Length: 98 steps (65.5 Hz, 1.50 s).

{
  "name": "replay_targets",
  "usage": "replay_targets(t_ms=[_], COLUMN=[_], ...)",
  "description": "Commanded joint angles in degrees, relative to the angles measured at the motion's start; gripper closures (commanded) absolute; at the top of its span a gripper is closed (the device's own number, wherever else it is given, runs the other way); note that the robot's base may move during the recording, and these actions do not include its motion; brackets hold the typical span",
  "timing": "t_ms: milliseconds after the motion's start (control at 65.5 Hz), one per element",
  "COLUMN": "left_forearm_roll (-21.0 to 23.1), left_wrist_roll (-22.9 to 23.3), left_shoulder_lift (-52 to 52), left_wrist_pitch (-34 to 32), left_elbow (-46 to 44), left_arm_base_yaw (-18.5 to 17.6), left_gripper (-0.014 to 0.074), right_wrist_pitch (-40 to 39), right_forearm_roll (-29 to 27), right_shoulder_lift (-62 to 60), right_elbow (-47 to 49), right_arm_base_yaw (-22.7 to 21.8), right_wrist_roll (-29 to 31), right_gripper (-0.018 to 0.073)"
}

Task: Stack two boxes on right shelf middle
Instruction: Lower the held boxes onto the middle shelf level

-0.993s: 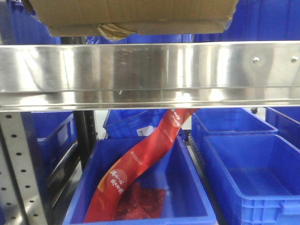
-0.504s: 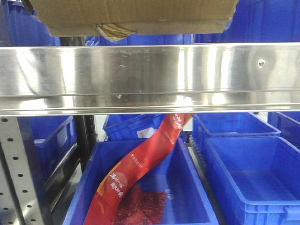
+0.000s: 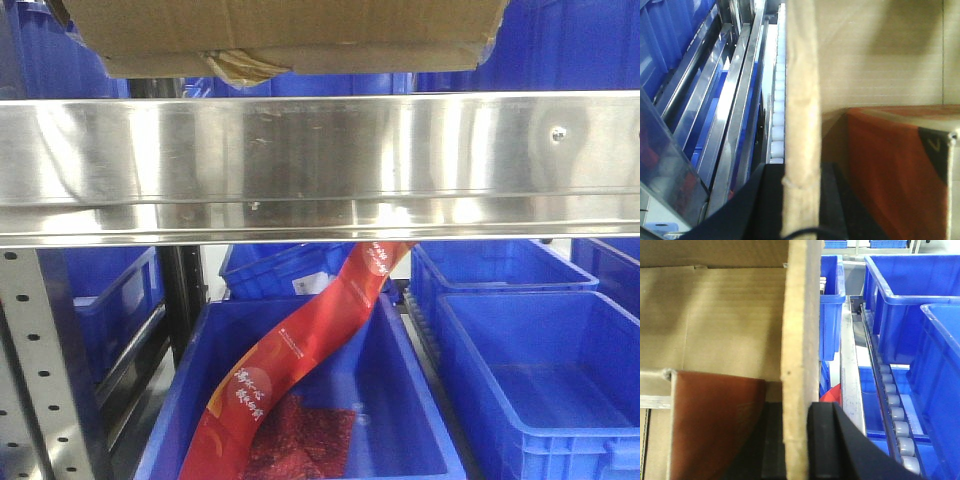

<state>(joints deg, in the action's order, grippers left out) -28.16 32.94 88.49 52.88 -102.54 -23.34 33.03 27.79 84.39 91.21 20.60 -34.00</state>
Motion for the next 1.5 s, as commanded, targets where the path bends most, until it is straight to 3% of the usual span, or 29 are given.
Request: replay_targets(t_ms=[0, 214, 489, 565, 672, 794, 916, 1115, 1191, 1283, 1390, 1482], left_forearm_roll=[-0.7, 2.7, 3.7, 3.7, 3.7, 3.7, 3.6, 3.1, 3.2, 4.1, 4.5, 5.0], left_wrist_roll=[0.2, 0.2, 0.1, 0.1, 0.1, 0.1, 0.1, 0.1, -0.2, -4.6, -7.5, -11.9], left_shoulder_lift=[-0.5, -0.5, -0.5, -0.5, -0.5, -0.5, -0.5, -1.0, -1.4, -1.3, -1.3, -1.3], left_wrist_pitch=[-2.9, 5.0, 4.0, 3.4, 2.0, 1.3, 1.3, 1.8, 2.0, 2.3, 1.6, 1.2], left_elbow=[-0.6, 0.8, 2.0, 2.0, 2.0, 2.0, 1.9, -0.3, -0.6, -0.4, 0.1, 0.1], left_arm_base_yaw=[0.3, 0.3, 0.3, 0.3, 0.3, 0.3, 0.3, 0.3, 0.3, 0.3, 0.3, 0.3], left_gripper=[0.0707, 0.0707, 0.0705, 0.0651, 0.0476, 0.0286, 0.0204, 0.0208, 0.0251, 0.04, 0.0689, 0.0694], right_wrist_pitch=[-4.2, 7.1, 9.0, 9.0, 9.0, 8.6, 7.9, 7.7, 8.0, 9.7, 10.1, 9.4], right_forearm_roll=[0.9, -4.2, -5.7, -5.7, -5.7, -5.7, -4.7, -4.6, -4.6, -4.6, -4.5, -4.4], right_shoulder_lift=[-0.9, -0.5, 0.1, 0.2, 0.2, 0.2, 0.2, -1.2, -1.7, -1.7, -1.3, -1.2], right_elbow=[0.7, 0.7, 0.7, 0.7, 0.7, 0.7, 0.7, 0.7, 0.7, 0.7, 0.7, 0.7], right_arm_base_yaw=[-0.1, -0.1, -0.1, -0.1, -0.1, -0.1, -0.1, -0.1, -0.1, -0.1, -0.1, -0.1], right_wrist_roll=[-0.1, -0.1, -0.1, -0.1, -0.1, -0.1, -0.1, -0.1, -0.1, -0.1, 0.1, 3.1], right_gripper=[0.0721, 0.0721, 0.0721, 0.0697, 0.0529, 0.0274, 0.0184, 0.019, 0.0231, 0.0428, 0.0726, 0.0722])
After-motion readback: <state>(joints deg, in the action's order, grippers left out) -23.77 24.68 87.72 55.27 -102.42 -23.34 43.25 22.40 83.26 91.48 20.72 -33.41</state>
